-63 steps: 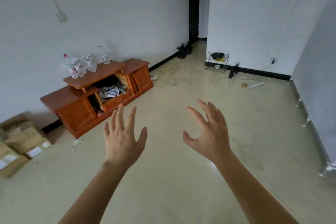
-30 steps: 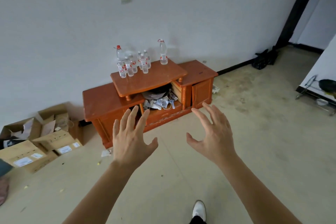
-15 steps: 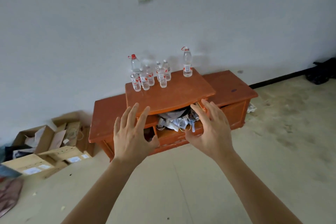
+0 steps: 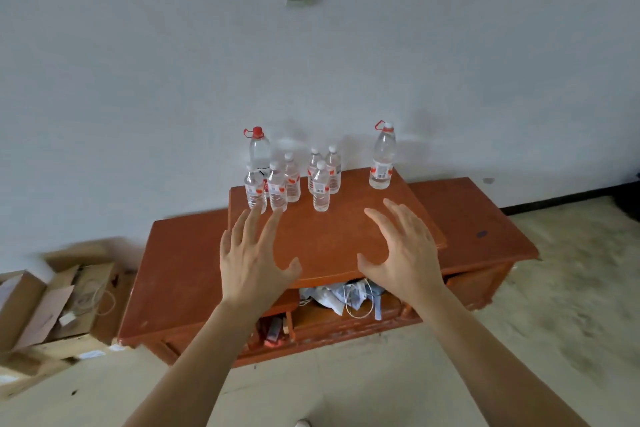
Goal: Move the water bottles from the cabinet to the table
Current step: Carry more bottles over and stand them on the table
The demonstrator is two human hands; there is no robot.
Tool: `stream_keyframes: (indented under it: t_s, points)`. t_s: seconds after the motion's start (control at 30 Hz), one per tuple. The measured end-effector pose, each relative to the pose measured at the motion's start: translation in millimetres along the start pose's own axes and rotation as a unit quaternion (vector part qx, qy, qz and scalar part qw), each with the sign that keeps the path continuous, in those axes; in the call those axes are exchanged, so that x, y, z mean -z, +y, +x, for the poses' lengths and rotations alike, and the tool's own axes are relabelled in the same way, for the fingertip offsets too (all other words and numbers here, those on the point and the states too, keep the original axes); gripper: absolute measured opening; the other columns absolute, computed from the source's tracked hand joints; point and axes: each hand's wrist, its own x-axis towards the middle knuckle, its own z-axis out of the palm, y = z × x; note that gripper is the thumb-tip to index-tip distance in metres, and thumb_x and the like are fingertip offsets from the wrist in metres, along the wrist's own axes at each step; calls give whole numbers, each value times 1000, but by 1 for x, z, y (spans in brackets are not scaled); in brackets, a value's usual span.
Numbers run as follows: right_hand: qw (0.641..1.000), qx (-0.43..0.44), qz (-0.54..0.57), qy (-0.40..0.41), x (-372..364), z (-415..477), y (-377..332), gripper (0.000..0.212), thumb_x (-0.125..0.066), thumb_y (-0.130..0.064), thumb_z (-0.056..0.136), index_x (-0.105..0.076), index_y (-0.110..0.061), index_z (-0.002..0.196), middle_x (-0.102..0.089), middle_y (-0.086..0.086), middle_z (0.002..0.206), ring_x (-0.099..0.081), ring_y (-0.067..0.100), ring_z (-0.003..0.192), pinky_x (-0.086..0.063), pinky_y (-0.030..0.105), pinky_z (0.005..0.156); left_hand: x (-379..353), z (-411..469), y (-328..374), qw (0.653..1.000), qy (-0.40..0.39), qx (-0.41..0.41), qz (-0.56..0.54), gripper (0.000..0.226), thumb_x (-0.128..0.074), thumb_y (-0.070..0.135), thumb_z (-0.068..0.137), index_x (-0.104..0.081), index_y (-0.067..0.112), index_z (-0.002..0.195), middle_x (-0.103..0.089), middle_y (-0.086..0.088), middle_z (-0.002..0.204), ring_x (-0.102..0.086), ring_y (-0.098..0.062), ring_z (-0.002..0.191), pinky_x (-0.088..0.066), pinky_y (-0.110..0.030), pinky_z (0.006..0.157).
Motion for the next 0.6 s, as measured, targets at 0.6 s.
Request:
stream_keyframes:
  t_s: [0.6]
  points:
    - [980,-69,119,-144,-195,232,135,80,-66,-67,75,-44,-37,146,-41,1,157,-42,25,143,-47,56,106,-213,228,-27,959,-153,221,-87,97,-67,72,70,-23,45,152,-26,13,162,-31,-19,147,-46,-52,106]
